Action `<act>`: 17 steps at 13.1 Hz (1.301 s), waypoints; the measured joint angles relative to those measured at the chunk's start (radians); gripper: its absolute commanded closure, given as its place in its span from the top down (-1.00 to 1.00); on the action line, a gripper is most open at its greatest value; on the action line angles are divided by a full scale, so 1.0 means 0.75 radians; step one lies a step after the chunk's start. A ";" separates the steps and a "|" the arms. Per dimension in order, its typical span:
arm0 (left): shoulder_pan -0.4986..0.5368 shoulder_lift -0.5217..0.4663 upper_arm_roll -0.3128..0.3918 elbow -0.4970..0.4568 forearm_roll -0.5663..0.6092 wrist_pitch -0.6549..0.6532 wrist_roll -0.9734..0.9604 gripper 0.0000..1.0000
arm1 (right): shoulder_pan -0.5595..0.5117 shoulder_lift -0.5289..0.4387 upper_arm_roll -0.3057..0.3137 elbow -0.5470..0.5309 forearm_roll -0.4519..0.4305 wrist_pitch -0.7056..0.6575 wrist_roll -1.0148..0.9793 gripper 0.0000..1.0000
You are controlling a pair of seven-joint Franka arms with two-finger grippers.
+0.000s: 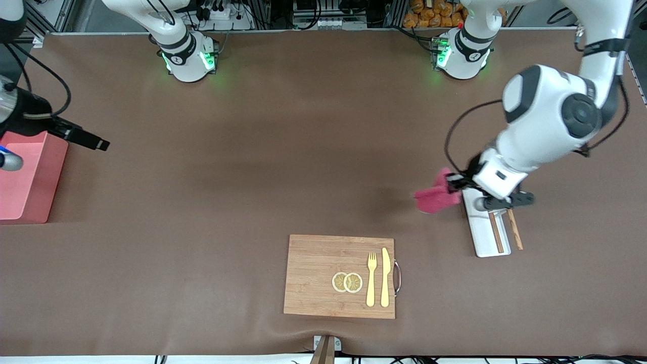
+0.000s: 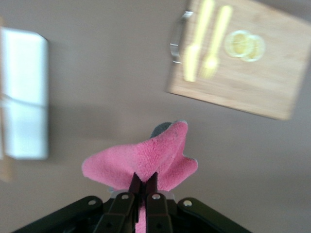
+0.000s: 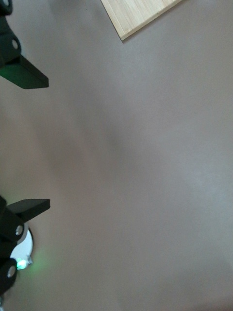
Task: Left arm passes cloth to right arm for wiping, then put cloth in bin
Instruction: 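Lift the cloth with the left gripper while the right gripper reaches out, then bring the cloth to the right gripper and close the right gripper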
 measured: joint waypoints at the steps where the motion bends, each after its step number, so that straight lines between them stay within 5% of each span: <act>1: -0.043 0.021 -0.044 0.052 -0.002 -0.001 -0.166 -1.00 | 0.034 0.016 0.000 -0.001 0.014 -0.006 0.095 1.00; 8: -0.467 0.356 -0.062 0.482 -0.003 0.109 -0.946 -1.00 | 0.235 0.198 0.003 -0.004 0.242 0.075 0.683 1.00; 17: -0.562 0.408 -0.063 0.556 -0.003 0.194 -1.073 -1.00 | 0.320 0.426 0.002 -0.007 0.702 0.453 1.117 1.00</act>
